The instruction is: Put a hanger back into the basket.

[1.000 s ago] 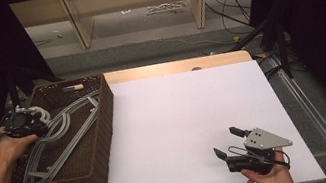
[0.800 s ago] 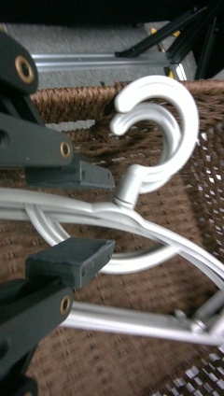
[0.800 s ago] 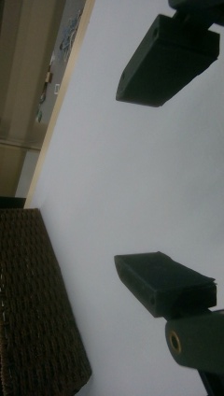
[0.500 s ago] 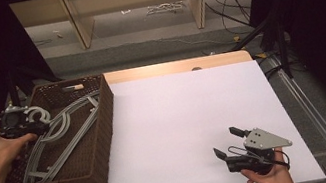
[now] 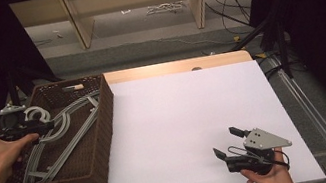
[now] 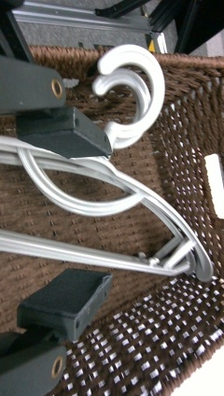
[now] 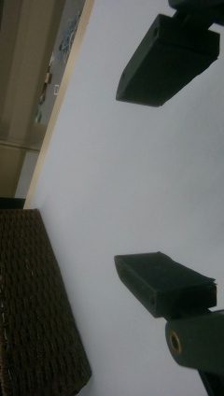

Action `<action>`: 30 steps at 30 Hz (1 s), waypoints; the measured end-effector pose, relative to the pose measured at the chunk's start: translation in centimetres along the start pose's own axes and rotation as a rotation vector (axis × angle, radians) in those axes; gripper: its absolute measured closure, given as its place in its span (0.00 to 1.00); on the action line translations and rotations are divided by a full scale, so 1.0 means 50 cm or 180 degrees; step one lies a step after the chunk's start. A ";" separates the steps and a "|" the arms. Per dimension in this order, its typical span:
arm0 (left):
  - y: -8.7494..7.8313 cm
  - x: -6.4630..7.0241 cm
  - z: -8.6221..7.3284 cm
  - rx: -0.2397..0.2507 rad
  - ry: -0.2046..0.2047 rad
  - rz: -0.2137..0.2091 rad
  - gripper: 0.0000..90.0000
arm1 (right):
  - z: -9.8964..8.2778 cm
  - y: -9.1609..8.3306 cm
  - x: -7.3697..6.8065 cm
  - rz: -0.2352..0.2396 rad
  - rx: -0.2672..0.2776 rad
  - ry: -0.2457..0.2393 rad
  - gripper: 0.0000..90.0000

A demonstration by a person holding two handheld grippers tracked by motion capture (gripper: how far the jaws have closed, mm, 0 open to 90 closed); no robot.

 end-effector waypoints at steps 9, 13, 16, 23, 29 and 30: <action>-0.031 0.053 0.003 0.0341 -0.0004 -0.0076 0.33 | 0.000 -0.004 -0.002 0.0013 -0.0069 0.0027 0.21; -0.044 0.083 0.003 0.0558 -0.0132 -0.0186 0.31 | 0.000 -0.004 -0.003 0.0027 -0.0082 0.0054 0.21; -0.053 0.105 0.001 0.0704 -0.0202 -0.0308 0.31 | 0.000 -0.004 -0.004 0.0030 -0.0079 0.0051 0.21; -0.076 0.171 0.000 0.0984 -0.0176 -0.0460 0.30 | 0.000 -0.003 -0.004 0.0024 -0.0080 0.0051 0.21; -0.087 0.236 0.000 0.1184 -0.0107 -0.0689 0.29 | 0.000 -0.003 -0.003 0.0016 -0.0052 0.0027 0.21; -0.088 0.247 0.001 0.1219 -0.0098 -0.0720 0.29 | 0.000 -0.003 -0.004 0.0021 -0.0059 0.0042 0.21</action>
Point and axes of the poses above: each handheld gripper's, and its own axes: y roughly forward along the jaws, z roughly out of its top, x roughly to its right, the point moved 3 cm from there along y, roughly forward along the jaws
